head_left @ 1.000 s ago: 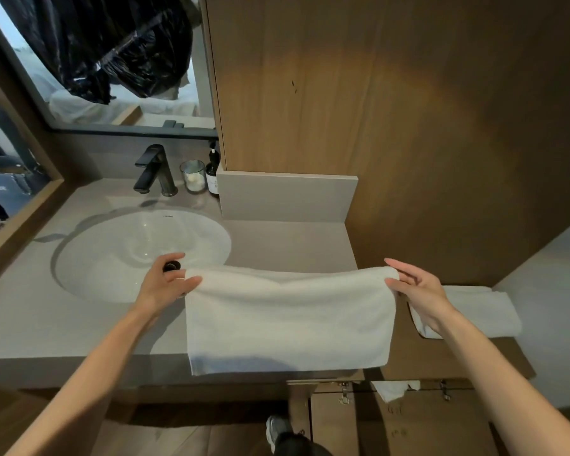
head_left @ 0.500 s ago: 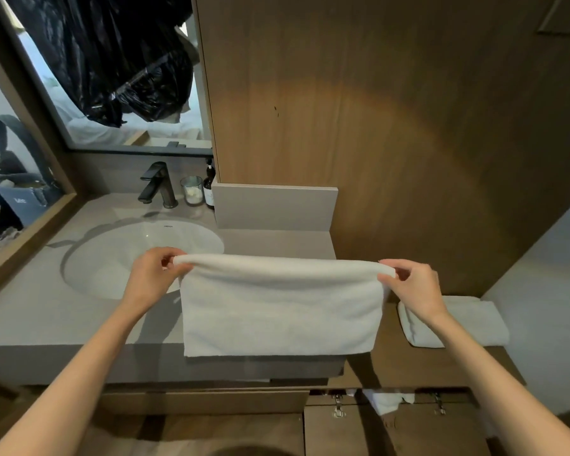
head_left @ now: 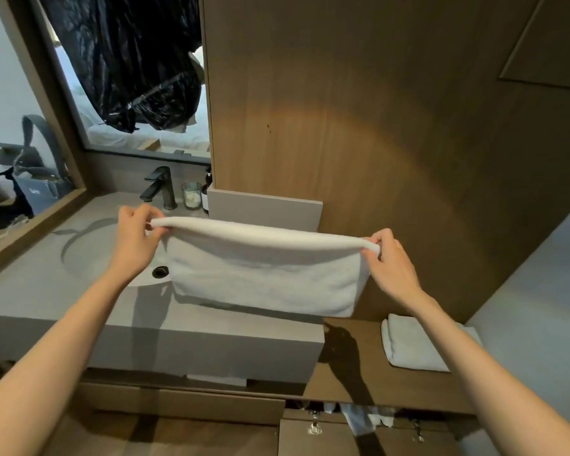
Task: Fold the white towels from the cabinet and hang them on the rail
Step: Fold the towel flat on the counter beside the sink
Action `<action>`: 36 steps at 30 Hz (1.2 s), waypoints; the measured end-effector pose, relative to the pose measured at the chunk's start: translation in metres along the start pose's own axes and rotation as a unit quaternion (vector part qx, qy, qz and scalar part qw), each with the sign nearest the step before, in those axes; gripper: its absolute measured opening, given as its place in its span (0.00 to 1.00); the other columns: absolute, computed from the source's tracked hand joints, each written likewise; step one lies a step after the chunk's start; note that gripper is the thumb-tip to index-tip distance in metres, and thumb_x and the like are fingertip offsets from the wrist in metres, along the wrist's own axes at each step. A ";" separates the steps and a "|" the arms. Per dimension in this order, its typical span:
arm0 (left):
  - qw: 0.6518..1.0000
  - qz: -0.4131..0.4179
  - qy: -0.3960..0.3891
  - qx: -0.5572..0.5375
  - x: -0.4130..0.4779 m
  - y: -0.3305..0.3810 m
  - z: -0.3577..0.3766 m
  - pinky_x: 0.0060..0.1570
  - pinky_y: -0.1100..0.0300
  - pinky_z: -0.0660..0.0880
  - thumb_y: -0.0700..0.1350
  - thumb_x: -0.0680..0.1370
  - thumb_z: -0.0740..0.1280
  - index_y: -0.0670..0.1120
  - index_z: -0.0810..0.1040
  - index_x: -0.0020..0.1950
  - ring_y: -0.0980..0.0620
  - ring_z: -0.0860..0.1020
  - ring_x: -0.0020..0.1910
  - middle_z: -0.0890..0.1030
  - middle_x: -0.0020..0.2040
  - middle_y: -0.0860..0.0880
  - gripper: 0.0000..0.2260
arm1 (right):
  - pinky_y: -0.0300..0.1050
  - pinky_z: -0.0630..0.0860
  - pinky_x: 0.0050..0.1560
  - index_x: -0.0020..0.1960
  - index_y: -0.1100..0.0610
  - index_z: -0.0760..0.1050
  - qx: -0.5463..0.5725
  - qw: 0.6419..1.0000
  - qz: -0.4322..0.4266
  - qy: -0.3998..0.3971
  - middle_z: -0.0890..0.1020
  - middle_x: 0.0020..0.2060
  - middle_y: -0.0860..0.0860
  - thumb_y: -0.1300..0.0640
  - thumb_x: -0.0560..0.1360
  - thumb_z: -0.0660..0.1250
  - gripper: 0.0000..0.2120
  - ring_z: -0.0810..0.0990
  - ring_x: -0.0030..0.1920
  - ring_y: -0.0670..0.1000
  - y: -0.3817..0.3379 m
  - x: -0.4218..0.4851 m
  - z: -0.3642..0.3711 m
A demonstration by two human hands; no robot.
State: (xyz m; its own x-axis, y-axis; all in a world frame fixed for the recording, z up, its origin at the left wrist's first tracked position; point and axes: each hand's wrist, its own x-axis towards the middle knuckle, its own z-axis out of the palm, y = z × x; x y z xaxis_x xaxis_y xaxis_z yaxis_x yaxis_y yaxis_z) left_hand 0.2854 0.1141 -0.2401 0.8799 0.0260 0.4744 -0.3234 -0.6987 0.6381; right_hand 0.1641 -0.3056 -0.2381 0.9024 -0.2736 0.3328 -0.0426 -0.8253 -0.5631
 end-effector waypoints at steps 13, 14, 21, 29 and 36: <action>0.995 -0.033 0.019 -0.095 0.098 -0.028 0.041 0.45 0.50 0.75 0.38 0.78 0.65 0.44 0.72 0.51 0.45 0.76 0.45 0.77 0.48 0.46 0.04 | 0.47 0.77 0.36 0.53 0.53 0.66 0.084 0.996 0.005 0.035 0.77 0.40 0.50 0.58 0.81 0.60 0.02 0.78 0.37 0.51 -0.014 0.097 0.049; 0.994 -0.028 0.020 -0.101 0.101 -0.031 0.043 0.43 0.54 0.73 0.37 0.78 0.65 0.44 0.72 0.50 0.47 0.75 0.45 0.77 0.48 0.46 0.04 | 0.46 0.77 0.36 0.53 0.53 0.66 0.087 0.995 0.009 0.042 0.77 0.40 0.49 0.58 0.81 0.60 0.03 0.78 0.37 0.50 -0.015 0.101 0.053; 0.998 -0.030 -0.027 -0.044 0.045 -0.104 0.074 0.42 0.55 0.72 0.28 0.75 0.63 0.46 0.71 0.48 0.51 0.70 0.45 0.72 0.50 0.46 0.13 | 0.39 0.71 0.32 0.48 0.53 0.65 0.064 0.997 0.035 -0.011 0.73 0.42 0.49 0.64 0.79 0.60 0.08 0.75 0.37 0.48 0.013 0.059 0.117; 0.970 -0.119 -0.210 0.034 -0.058 -0.164 0.092 0.40 0.61 0.68 0.24 0.66 0.63 0.52 0.70 0.37 0.50 0.71 0.45 0.73 0.46 0.47 0.22 | 0.39 0.68 0.32 0.46 0.48 0.63 -0.081 0.969 0.074 -0.222 0.68 0.45 0.46 0.67 0.78 0.58 0.13 0.71 0.37 0.48 0.067 -0.031 0.178; 0.953 -0.247 -0.176 -0.011 -0.065 -0.148 0.091 0.50 0.54 0.70 0.33 0.78 0.60 0.44 0.74 0.52 0.48 0.74 0.52 0.77 0.51 0.46 0.08 | 0.42 0.71 0.51 0.54 0.54 0.70 0.041 0.965 0.197 -0.168 0.74 0.51 0.48 0.57 0.80 0.62 0.04 0.73 0.53 0.49 0.065 -0.018 0.178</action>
State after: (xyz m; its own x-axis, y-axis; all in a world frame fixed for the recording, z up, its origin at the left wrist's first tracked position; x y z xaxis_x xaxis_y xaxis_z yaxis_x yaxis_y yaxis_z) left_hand 0.3079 0.1508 -0.4199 0.9875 0.1043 -0.1178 0.1574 -0.6473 0.7458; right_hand 0.2213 -0.2662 -0.4153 0.9116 -0.3718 -0.1753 -0.3893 -0.6436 -0.6589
